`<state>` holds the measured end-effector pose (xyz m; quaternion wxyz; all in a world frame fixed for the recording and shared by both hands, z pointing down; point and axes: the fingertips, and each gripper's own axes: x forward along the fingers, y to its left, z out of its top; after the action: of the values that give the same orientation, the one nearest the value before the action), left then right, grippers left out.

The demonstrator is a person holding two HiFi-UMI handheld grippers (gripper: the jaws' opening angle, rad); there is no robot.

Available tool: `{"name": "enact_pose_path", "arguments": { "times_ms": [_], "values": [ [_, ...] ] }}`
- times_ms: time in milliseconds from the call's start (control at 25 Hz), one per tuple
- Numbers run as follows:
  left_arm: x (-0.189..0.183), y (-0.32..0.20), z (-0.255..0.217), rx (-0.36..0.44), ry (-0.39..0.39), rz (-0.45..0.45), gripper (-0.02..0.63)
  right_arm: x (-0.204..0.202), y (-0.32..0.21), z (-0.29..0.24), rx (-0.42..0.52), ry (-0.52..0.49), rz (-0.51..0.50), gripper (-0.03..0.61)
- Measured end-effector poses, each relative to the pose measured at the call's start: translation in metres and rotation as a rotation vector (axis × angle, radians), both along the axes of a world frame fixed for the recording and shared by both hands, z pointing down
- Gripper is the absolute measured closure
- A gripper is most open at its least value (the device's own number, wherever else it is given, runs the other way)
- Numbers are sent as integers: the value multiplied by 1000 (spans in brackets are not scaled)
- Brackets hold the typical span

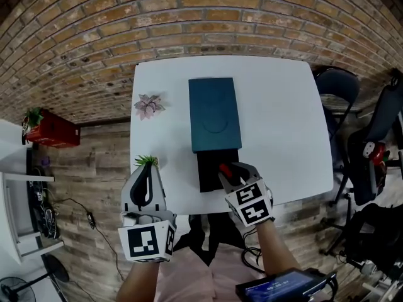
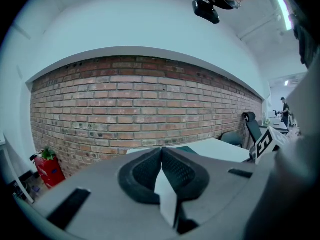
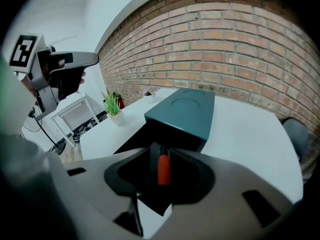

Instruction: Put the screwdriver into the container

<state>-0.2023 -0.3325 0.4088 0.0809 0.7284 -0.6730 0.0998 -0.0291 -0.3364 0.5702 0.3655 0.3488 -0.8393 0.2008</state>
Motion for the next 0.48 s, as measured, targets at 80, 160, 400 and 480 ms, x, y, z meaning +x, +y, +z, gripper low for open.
{"name": "enact_pose_path", "arguments": {
  "times_ms": [80,160,400,480],
  "values": [
    [3,1,-8,22,1,16,601,2,-3,-14,35,-27,32,446],
    [6,2,-19,51,3,32,601,2,-6,-33,78,-62,63,453],
    [12,7,-70,165,6,79,601,-3,-11,-117,279,-171,133,479],
    [14,10,-86,202,7,90,601,-2,-11,-149,361,-206,165,504]
  ]
}}
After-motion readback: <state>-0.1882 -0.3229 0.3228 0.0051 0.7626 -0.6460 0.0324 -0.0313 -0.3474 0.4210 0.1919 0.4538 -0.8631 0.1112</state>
